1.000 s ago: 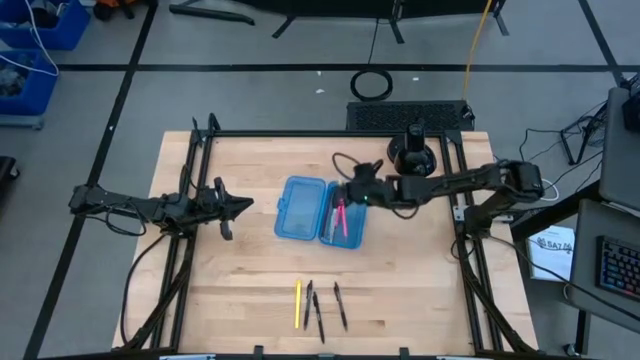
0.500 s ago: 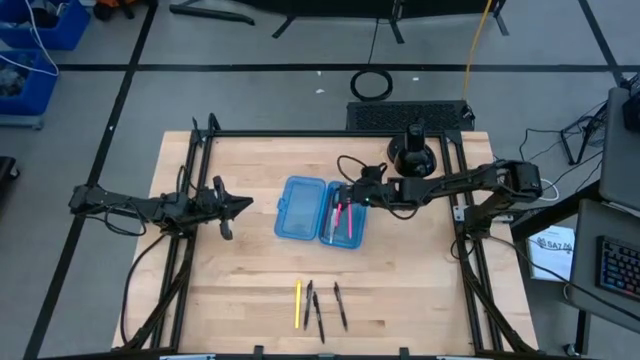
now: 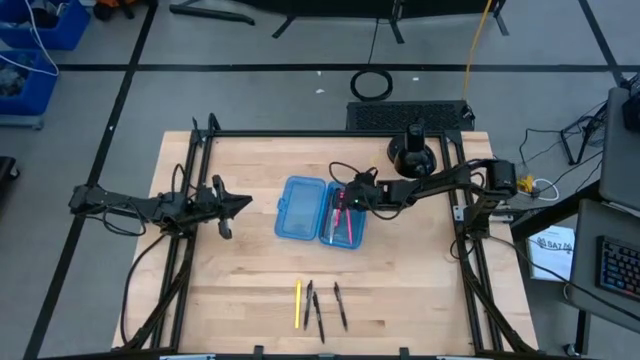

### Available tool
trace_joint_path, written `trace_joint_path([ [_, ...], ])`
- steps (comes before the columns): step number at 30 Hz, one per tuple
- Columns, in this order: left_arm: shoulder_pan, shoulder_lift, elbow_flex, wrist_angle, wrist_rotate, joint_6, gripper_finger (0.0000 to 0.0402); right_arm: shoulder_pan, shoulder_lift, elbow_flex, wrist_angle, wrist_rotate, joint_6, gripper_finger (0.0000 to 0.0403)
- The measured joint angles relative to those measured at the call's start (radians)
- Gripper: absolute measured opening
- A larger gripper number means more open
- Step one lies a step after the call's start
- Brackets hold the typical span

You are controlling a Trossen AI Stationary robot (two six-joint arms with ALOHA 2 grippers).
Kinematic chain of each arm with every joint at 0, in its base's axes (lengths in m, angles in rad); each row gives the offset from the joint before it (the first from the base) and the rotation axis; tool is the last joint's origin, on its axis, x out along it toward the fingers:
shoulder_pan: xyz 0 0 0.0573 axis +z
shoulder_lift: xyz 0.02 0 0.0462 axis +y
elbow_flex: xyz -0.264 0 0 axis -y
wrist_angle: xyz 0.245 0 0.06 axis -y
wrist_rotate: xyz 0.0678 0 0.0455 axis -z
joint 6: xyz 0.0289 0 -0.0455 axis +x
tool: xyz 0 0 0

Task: Pick & place school supplies into a supply box
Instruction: Put the pink pencil into the supply box, then put the yellow pen into the supply box

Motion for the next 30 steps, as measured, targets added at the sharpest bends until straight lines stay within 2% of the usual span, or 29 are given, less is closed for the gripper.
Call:
trace_joint_path([
  [8,0.000,0.000,0.000,-0.001,0.006,0.000,0.0026,-0.004,0.013,0.000,0.031,0.000,-0.004,0.0030],
  [21,0.000,0.000,0.000,-0.015,0.007,0.000,0.0026,-0.007,-0.017,0.000,0.034,-0.026,-0.027,0.0137],
  [24,0.000,0.000,0.000,-0.031,0.008,0.000,0.0026,-0.007,-0.057,0.000,0.034,-0.052,-0.089,0.0152],
  [26,0.000,0.000,0.000,-0.040,0.008,0.000,0.0026,-0.007,-0.103,0.000,0.031,-0.107,-0.148,0.0158],
  [30,0.000,0.000,0.000,-0.047,0.008,0.000,0.0026,-0.006,-0.247,0.000,0.008,-0.200,-0.307,0.0160],
])
